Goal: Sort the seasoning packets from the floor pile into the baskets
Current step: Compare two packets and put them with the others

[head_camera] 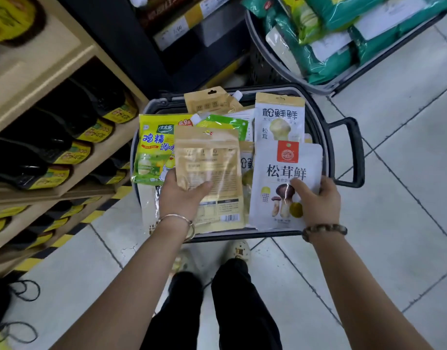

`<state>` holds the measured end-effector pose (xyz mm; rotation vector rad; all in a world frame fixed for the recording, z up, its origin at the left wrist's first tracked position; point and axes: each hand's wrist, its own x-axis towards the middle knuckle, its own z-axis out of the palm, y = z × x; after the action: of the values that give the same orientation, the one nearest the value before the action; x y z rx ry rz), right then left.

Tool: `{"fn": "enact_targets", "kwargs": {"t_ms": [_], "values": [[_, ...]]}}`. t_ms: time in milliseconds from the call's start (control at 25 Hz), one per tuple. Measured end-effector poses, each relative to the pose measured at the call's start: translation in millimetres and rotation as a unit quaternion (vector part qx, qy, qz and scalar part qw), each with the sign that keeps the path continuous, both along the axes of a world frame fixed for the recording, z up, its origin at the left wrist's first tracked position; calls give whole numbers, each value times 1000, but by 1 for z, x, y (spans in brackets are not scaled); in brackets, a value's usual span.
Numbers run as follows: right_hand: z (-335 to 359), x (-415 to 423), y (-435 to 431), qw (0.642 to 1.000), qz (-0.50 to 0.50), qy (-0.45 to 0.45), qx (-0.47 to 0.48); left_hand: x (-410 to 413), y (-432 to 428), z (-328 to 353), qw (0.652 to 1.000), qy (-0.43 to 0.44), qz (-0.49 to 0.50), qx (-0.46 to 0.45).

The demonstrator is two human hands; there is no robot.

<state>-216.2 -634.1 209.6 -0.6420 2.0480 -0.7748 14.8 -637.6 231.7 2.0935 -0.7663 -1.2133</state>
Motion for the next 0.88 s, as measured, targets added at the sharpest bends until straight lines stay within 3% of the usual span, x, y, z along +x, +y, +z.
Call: {"fn": "enact_targets", "kwargs": {"t_ms": [360,600,680,760,880], "values": [[-47,2,-23,996,-17,91,14,-31,-48,-44,986,-110,-127,9],[-66,3,-40,980,76,182,39,-40,-46,-56,949,-248,-186,-53],[-66,1,-44,957,135,250,53,-46,-45,-54,913,-315,-241,-94],[-65,4,-44,934,218,280,32,-54,-47,-53,850,-368,-359,-113],[-71,17,-41,875,391,280,56,-58,-54,-63,766,-390,-509,-41]]}}
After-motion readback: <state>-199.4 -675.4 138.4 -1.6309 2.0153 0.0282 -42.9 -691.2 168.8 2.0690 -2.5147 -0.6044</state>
